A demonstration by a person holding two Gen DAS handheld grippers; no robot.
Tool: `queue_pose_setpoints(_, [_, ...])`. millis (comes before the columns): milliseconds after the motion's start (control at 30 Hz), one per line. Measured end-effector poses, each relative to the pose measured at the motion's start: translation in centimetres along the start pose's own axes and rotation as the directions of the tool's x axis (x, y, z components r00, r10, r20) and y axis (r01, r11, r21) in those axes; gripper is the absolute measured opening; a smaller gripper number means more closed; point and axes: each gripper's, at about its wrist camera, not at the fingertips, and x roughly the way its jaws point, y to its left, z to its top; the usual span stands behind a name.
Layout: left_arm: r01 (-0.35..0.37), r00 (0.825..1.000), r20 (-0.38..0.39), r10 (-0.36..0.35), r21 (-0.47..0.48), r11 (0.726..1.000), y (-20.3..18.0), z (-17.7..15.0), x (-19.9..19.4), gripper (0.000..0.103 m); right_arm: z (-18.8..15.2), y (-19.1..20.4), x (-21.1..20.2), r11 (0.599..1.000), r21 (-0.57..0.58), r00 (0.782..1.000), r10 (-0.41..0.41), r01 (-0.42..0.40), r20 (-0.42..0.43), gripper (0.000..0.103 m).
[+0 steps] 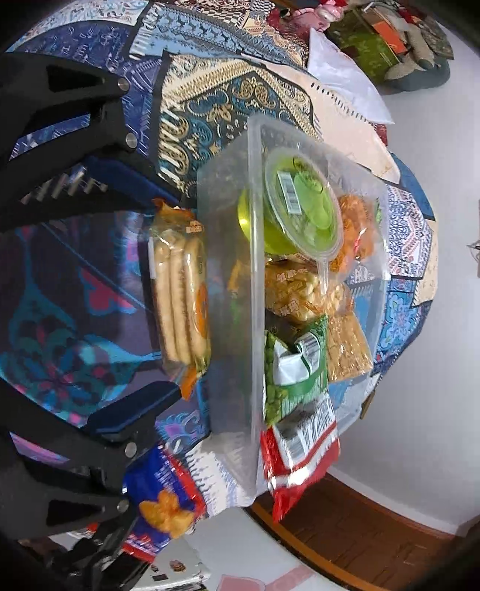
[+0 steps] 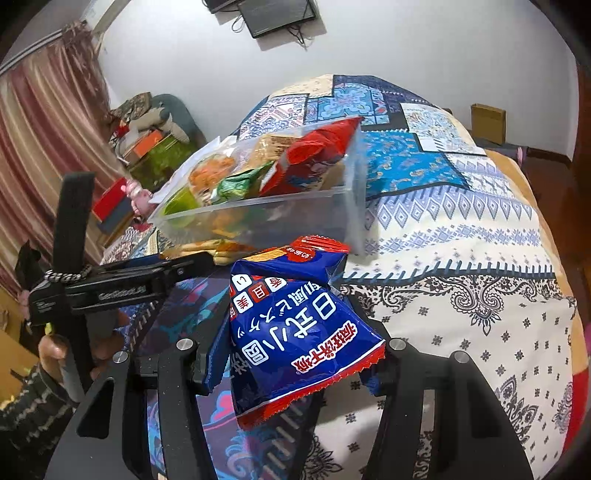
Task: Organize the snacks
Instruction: 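Lift the blue bag with the right tool while the left grasps the biscuit stick pack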
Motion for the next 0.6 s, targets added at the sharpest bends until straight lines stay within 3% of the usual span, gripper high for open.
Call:
queue_pose_setpoints(200, [-0.027,0.999,-0.032,0.027,-0.023,0.999,-0.1,0.6,2.2,0.100,-0.1,0.1,0.4,1.000,-0.004,1.000,0.008,-0.008,-0.016,0.053])
queue_pose_setpoints(333, [-0.045,0.999,-0.012,0.045,-0.033,0.998,-0.1,0.7,2.5,0.100,0.1,-0.2,0.9,1.000,0.003,1.000,0.011,-0.011,-0.017,0.053])
queue_pose_setpoints(467, [-0.018,1.000,0.012,0.019,-0.035,0.999,-0.2,0.2,1.8,0.081,0.3,-0.3,0.9,1.000,0.006,1.000,0.006,-0.006,-0.014,0.053])
queue_pose_setpoints(600, [0.005,0.999,0.039,-0.004,-0.009,1.000,-0.4,-0.6,0.4,0.078,0.6,-0.1,0.3,1.000,-0.002,1.000,0.001,-0.001,0.004,0.053])
